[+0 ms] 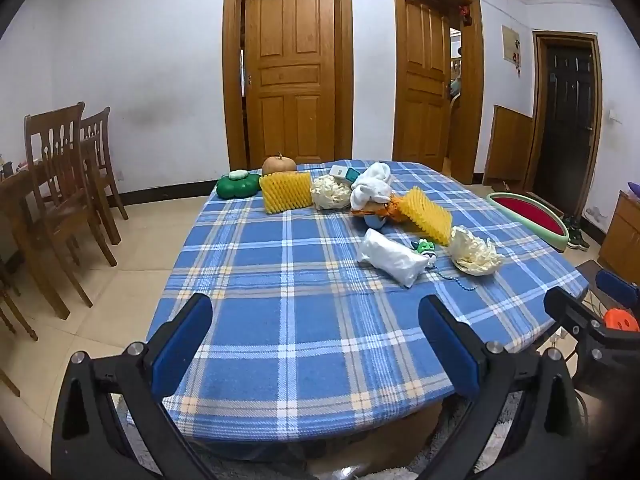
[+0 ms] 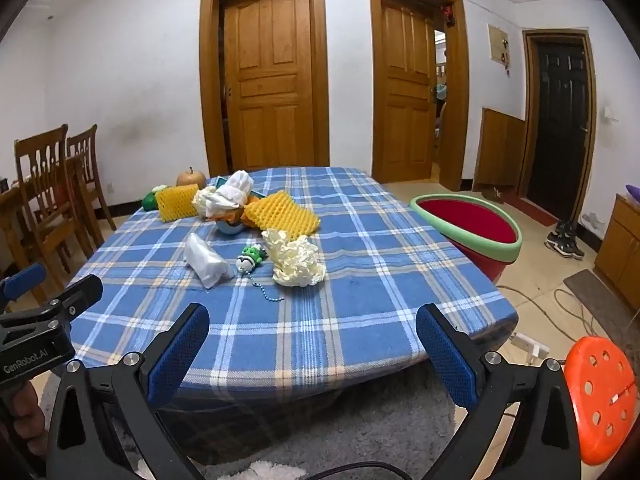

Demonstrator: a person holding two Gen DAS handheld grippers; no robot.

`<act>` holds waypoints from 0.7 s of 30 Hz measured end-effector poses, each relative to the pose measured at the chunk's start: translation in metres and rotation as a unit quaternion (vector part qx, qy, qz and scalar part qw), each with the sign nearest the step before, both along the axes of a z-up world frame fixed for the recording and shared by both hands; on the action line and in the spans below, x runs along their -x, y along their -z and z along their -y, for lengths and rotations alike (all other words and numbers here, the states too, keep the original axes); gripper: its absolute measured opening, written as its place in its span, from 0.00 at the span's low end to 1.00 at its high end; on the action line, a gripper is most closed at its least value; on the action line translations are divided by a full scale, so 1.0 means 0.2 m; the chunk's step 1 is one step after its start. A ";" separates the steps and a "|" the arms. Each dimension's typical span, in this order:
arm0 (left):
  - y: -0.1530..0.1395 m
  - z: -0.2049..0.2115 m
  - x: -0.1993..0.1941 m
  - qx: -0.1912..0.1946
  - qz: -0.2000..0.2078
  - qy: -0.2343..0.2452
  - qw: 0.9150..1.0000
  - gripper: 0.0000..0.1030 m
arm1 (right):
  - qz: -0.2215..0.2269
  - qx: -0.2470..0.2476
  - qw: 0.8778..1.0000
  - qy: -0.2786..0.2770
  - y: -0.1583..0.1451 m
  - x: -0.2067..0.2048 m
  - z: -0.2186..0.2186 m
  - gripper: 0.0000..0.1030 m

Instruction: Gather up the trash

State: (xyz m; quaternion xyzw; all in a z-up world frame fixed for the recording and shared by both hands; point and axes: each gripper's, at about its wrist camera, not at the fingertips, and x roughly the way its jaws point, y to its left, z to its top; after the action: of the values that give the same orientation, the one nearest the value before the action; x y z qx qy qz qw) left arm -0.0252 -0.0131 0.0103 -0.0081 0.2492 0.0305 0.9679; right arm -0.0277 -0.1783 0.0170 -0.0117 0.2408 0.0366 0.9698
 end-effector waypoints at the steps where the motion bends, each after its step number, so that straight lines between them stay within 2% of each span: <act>1: 0.01 0.00 -0.01 0.002 -0.002 0.000 1.000 0.98 | 0.002 0.001 1.000 0.000 0.00 0.00 0.00 1.00; 21: 0.00 0.00 -0.03 -0.006 0.008 0.012 1.000 0.98 | -0.008 0.006 1.000 0.006 0.00 0.00 -0.01 1.00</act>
State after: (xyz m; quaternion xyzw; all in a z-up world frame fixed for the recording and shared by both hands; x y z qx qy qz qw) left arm -0.0198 -0.0133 0.0106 0.0007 0.2409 0.0206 0.9703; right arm -0.0269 -0.1769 0.0167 -0.0155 0.2491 0.0300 0.9679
